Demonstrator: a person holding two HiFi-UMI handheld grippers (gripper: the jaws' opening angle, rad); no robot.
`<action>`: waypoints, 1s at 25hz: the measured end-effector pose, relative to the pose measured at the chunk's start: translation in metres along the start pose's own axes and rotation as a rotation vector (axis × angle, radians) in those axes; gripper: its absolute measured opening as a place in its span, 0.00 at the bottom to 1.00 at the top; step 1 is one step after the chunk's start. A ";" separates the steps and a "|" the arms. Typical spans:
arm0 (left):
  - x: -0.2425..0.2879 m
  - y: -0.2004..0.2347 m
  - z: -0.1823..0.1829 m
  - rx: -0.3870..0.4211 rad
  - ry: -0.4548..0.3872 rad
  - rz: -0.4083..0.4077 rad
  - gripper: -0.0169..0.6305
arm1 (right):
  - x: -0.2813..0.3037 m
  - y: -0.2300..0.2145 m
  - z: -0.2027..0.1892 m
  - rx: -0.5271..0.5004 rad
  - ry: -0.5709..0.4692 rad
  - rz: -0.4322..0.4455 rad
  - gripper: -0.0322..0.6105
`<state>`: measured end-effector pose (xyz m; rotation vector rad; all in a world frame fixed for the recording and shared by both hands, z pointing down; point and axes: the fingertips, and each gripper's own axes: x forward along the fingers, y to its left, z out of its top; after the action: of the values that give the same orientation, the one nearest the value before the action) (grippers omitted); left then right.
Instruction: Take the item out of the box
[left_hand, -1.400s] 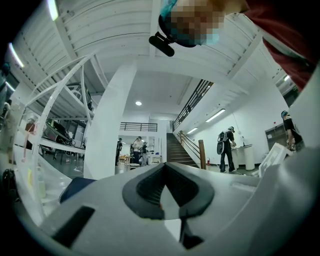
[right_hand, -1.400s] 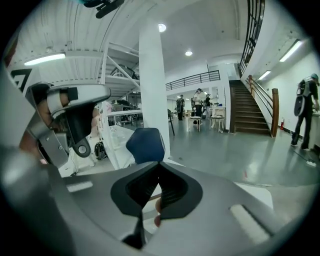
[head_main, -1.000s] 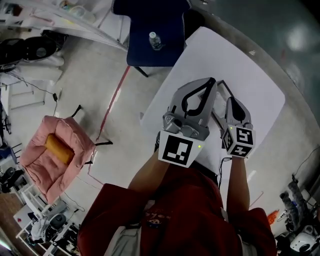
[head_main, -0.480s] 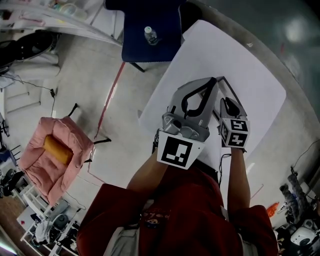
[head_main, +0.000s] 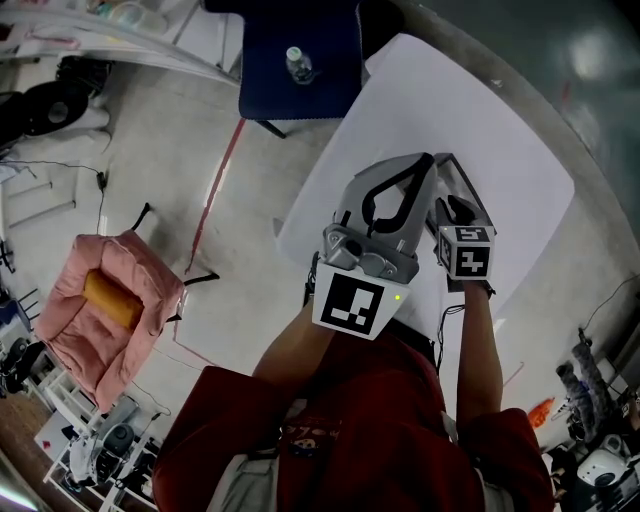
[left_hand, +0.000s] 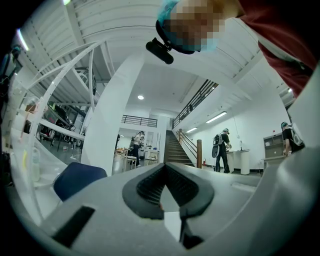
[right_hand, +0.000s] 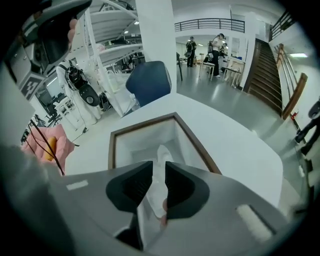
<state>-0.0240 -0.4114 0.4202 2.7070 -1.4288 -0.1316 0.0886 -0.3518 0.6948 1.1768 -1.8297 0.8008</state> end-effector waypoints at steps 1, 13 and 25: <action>0.001 0.001 -0.003 -0.005 0.007 0.000 0.03 | 0.002 0.000 -0.002 -0.001 0.016 -0.002 0.18; 0.006 0.017 -0.010 -0.028 0.010 0.013 0.03 | 0.022 0.001 -0.018 -0.020 0.154 0.002 0.18; 0.004 0.028 -0.015 -0.041 0.013 0.022 0.03 | 0.037 0.002 -0.025 -0.030 0.221 0.005 0.17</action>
<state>-0.0426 -0.4298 0.4380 2.6535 -1.4353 -0.1402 0.0850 -0.3455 0.7388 1.0219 -1.6585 0.8673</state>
